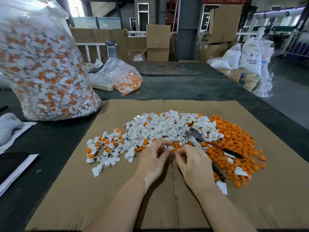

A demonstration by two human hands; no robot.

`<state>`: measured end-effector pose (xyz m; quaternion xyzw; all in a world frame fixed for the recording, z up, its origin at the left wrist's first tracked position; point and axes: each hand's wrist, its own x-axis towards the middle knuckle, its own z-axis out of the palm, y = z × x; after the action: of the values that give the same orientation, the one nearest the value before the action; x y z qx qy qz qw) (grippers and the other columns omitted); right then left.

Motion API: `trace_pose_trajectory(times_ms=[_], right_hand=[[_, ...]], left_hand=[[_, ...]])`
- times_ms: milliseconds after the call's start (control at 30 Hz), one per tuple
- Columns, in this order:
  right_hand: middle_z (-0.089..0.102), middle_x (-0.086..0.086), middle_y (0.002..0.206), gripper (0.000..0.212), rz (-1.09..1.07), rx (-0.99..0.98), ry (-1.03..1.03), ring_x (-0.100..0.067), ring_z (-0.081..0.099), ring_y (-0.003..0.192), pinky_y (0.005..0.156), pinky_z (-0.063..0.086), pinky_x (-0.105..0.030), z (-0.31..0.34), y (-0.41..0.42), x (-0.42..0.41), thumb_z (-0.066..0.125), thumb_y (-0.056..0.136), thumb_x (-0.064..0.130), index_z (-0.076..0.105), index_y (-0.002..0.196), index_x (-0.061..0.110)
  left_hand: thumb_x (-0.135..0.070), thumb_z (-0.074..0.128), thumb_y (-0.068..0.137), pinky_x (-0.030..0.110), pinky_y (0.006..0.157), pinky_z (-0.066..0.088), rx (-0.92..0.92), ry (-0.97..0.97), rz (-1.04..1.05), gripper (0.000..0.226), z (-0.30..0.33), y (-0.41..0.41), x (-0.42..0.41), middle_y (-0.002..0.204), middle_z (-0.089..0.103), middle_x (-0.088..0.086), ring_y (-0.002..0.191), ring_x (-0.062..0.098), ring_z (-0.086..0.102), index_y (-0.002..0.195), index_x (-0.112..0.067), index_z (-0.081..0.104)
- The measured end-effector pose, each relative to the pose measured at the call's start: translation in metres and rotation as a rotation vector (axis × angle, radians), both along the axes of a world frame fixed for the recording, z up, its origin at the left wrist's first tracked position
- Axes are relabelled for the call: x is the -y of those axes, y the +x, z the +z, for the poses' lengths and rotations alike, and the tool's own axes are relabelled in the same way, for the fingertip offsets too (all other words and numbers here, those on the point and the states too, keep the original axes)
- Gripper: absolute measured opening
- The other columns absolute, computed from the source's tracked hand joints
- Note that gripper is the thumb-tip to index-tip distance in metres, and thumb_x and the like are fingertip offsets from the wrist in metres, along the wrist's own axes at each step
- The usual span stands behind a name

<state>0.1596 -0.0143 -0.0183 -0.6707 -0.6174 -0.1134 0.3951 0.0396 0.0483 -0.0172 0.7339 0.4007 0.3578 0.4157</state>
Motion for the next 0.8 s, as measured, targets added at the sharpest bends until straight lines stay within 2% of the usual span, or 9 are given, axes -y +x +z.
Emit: trace_pose_trajectory(times_ms=[100, 200, 400, 467, 633, 800], right_hand=[[0.053, 0.000, 0.056, 0.026, 0.008, 0.008, 0.006, -0.017, 0.050, 0.052, 0.051, 0.042, -0.030, -0.0014, -0.0003, -0.0006, 0.078, 0.071, 0.005, 0.054, 0.062, 0.010], [0.053, -0.001, 0.056, 0.026, 0.024, -0.010, 0.011, -0.018, 0.050, 0.052, 0.052, 0.040, -0.029, -0.0037, 0.0006, -0.0012, 0.078, 0.071, 0.004, 0.054, 0.062, 0.009], [0.061, 0.003, 0.068, 0.011, 0.080, -0.067, -0.002, -0.015, 0.056, 0.066, 0.064, 0.046, -0.029, -0.0034, 0.0028, -0.0005, 0.076, 0.076, 0.014, 0.065, 0.075, 0.012], [0.060, 0.005, 0.073, 0.015, 0.115, -0.079, 0.007, -0.014, 0.056, 0.071, 0.068, 0.048, -0.029, -0.0018, 0.0032, 0.0005, 0.077, 0.075, 0.013, 0.067, 0.086, 0.012], [0.061, 0.004, 0.081, 0.028, 0.167, -0.061, -0.004, -0.013, 0.055, 0.080, 0.077, 0.050, -0.033, 0.0002, 0.0043, 0.0013, 0.075, 0.076, 0.007, 0.069, 0.103, 0.010], [0.063, -0.002, 0.078, 0.019, 0.120, -0.014, 0.016, -0.018, 0.058, 0.076, 0.072, 0.052, -0.034, -0.0003, 0.0037, 0.0011, 0.077, 0.075, 0.009, 0.070, 0.092, 0.006]], left_hand=[[-0.011, 0.061, 0.090, 0.008, 0.063, 0.044, 0.038, -0.029, -0.027, 0.022, 0.0011, 0.0005, 0.0016, 0.076, 0.068, 0.006, 0.069, 0.007, 0.064, 0.090, -0.034, 0.060], [-0.010, 0.062, 0.089, 0.008, 0.062, 0.043, 0.058, -0.045, -0.041, 0.022, 0.0017, 0.0010, 0.0015, 0.071, 0.068, 0.005, 0.063, 0.003, 0.062, 0.087, -0.032, 0.060], [-0.008, 0.057, 0.092, 0.029, 0.074, 0.055, 0.130, -0.120, -0.009, 0.023, -0.0011, 0.0014, -0.0015, 0.072, 0.065, 0.006, 0.065, 0.012, 0.065, 0.089, -0.031, 0.061], [-0.007, 0.056, 0.092, 0.032, 0.075, 0.056, 0.147, -0.148, -0.002, 0.024, -0.0010, 0.0008, -0.0025, 0.074, 0.064, 0.008, 0.065, 0.012, 0.065, 0.089, -0.030, 0.062], [-0.006, 0.055, 0.092, 0.019, 0.066, 0.053, 0.159, -0.171, -0.020, 0.024, 0.0008, -0.0008, -0.0011, 0.074, 0.063, 0.010, 0.063, 0.009, 0.064, 0.092, -0.029, 0.062], [-0.007, 0.057, 0.092, 0.015, 0.066, 0.051, 0.129, -0.132, -0.038, 0.021, 0.0031, -0.0013, 0.0007, 0.072, 0.063, 0.006, 0.064, 0.006, 0.064, 0.099, -0.026, 0.062]])
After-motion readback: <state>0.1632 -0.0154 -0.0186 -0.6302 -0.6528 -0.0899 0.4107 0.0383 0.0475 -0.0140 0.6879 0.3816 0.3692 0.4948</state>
